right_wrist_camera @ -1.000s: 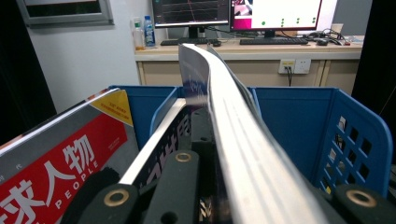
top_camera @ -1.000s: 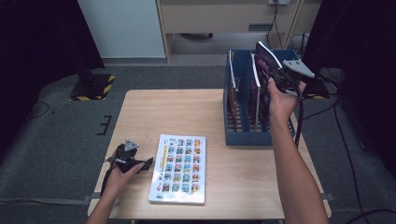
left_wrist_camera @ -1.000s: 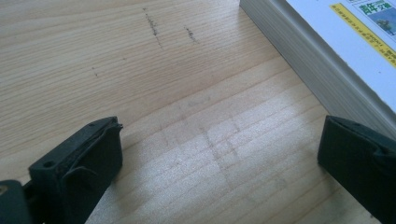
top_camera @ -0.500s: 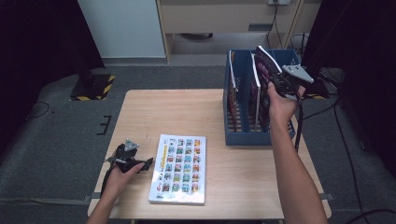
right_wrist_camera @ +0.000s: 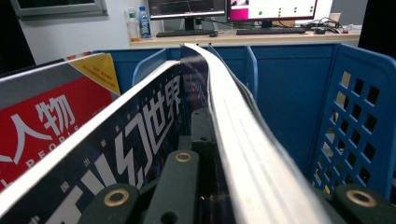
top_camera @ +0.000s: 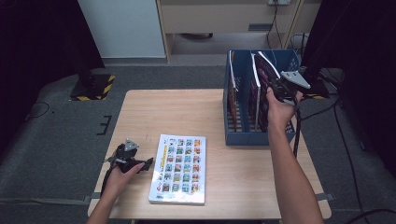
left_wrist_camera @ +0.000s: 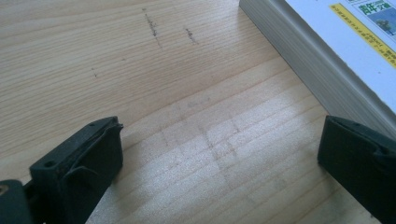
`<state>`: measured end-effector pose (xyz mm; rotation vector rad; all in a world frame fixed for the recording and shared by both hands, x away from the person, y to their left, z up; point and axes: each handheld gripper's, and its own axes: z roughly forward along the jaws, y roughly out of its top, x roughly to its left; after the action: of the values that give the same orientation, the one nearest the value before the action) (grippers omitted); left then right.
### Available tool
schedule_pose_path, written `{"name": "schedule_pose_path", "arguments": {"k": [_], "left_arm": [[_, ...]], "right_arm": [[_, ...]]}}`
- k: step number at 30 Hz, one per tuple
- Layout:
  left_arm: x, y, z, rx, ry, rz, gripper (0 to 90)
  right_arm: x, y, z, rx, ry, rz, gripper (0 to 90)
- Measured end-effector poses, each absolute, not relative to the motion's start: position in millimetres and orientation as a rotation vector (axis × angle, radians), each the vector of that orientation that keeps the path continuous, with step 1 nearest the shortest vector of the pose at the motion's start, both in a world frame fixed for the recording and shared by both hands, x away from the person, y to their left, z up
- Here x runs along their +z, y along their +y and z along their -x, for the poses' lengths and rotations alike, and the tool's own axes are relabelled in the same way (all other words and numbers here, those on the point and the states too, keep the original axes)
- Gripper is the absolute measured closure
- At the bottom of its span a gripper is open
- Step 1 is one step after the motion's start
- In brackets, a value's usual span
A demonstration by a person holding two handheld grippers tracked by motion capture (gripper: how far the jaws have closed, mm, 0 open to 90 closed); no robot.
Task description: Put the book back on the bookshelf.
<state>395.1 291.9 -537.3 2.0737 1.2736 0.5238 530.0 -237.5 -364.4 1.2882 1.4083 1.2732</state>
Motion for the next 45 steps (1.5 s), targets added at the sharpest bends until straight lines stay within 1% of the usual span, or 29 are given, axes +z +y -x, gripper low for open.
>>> {"name": "schedule_pose_path", "arguments": {"k": [45], "left_arm": [[-537, 292, -395, 0.523, 1.273, -2.074, 0.0]], "right_arm": [[-382, -236, -543, 1.255, 1.368, -1.298, 84.0]]}}
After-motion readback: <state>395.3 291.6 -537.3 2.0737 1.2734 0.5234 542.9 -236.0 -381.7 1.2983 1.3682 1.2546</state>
